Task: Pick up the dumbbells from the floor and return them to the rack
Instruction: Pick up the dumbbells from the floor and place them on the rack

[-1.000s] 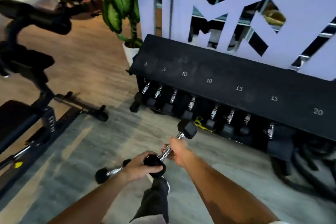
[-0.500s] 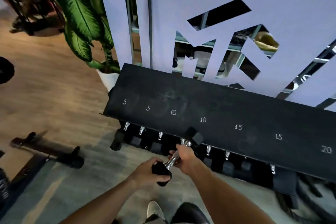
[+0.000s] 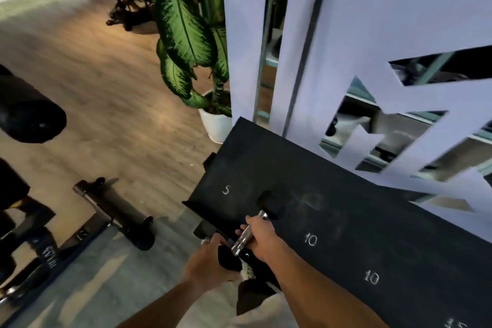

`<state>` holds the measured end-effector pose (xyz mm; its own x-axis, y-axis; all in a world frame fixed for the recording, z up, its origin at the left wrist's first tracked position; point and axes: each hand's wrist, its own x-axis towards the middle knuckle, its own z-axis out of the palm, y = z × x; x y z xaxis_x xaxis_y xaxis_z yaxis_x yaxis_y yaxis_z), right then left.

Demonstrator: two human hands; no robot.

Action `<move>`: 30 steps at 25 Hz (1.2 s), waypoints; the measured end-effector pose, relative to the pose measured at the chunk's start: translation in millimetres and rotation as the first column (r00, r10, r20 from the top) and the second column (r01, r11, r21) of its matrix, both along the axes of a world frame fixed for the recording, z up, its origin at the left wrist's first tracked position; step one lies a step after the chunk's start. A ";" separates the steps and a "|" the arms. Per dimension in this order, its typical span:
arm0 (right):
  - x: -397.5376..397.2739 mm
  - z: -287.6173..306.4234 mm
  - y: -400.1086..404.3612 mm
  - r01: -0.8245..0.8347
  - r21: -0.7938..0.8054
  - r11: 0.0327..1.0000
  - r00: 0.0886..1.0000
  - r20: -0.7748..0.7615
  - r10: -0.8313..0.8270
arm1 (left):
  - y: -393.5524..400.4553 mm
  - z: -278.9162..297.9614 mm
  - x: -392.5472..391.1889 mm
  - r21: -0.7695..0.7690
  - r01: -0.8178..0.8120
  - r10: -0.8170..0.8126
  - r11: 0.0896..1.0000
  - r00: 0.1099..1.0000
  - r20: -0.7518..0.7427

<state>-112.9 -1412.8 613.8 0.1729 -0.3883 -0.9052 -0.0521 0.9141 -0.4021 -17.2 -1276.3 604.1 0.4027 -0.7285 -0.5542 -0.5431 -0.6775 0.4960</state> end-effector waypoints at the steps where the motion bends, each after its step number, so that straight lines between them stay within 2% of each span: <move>1: 18.4 -3.2 -13.5 -0.011 0.017 1.000 1.000 -0.005 0.011 | -11.6 -2.5 12.8 0.013 -0.023 0.022 1.000 0.999 0.026; 4: 61.4 -19.9 -45.2 -0.046 0.063 0.997 0.999 -0.023 0.048 | -35.7 -13.5 42.2 0.054 -0.091 0.088 0.994 0.995 0.043; 10: 109.3 -51.0 -82.0 0.079 0.133 0.988 0.994 -0.079 -0.069 | -63.5 -43.1 74.4 0.095 -0.195 0.204 0.976 0.973 -0.103; 13: 123.2 -61.1 -96.5 0.100 0.155 0.983 0.994 -0.067 -0.090 | -78.9 -52.6 87.6 0.111 -0.210 0.222 0.971 0.968 -0.115; 21: 148.6 -101.0 -123.1 0.043 0.225 0.973 0.999 -0.032 -0.037 | -108.6 -79.0 116.2 0.175 -0.101 0.087 0.979 0.992 0.087; 23: 152.2 -110.8 -123.1 0.006 0.205 0.979 0.999 -0.054 0.005 | -111.6 -86.3 119.5 0.205 -0.071 0.053 0.976 0.995 0.090; 26: 155.6 -123.3 -119.7 -0.109 0.143 0.984 0.982 -0.135 0.129 | -107.1 -92.0 117.9 0.274 -0.052 0.054 0.960 0.999 -0.001; 30: 152.2 -126.3 -115.7 -0.252 0.054 0.966 0.944 -0.204 0.258 | -90.5 -90.5 105.0 0.283 -0.137 0.166 0.949 0.983 -0.082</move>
